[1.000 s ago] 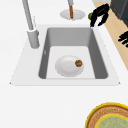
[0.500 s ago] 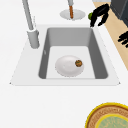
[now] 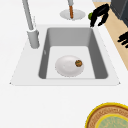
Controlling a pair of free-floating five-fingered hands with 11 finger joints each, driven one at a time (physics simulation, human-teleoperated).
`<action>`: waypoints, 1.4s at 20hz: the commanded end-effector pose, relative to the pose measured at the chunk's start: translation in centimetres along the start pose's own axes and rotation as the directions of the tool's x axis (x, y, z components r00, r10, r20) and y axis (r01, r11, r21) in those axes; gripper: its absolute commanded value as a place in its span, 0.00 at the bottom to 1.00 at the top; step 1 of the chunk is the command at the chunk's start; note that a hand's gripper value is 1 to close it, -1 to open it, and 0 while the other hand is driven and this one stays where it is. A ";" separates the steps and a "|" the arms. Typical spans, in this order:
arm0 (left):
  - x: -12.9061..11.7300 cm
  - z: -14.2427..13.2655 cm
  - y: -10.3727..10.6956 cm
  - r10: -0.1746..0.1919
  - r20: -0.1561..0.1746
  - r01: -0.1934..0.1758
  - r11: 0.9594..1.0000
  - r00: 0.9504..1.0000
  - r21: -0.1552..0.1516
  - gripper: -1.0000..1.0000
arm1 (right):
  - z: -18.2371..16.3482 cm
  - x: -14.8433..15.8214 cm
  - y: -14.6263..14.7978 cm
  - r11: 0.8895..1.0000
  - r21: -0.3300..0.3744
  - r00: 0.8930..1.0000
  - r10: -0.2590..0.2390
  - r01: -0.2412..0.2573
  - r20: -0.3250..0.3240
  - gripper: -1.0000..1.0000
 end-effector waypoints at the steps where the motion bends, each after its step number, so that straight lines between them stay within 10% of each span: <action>1: -0.1 0.0 -0.2 0.009 0.004 -0.009 1.000 1.000 0.007 0.00 | 0.0 0.0 0.0 1.000 0.000 1.000 0.000 0.000 0.000 0.50; 10: -0.2 0.0 -0.4 0.005 0.002 -0.005 1.000 1.000 0.002 0.00 | 0.0 0.0 0.0 1.000 0.000 1.000 0.000 0.000 0.000 0.50; 11: -0.2 0.0 -0.4 0.001 0.002 -0.001 1.000 1.000 0.002 0.50 | 0.0 0.0 0.0 1.000 0.006 1.000 -0.001 0.001 0.000 0.00; 28: -0.3 -0.1 -0.4 -0.042 -0.004 0.042 0.999 0.999 0.008 0.50 | 2.4 -4.1 -3.1 0.986 0.149 0.997 0.077 -0.073 -0.017 0.00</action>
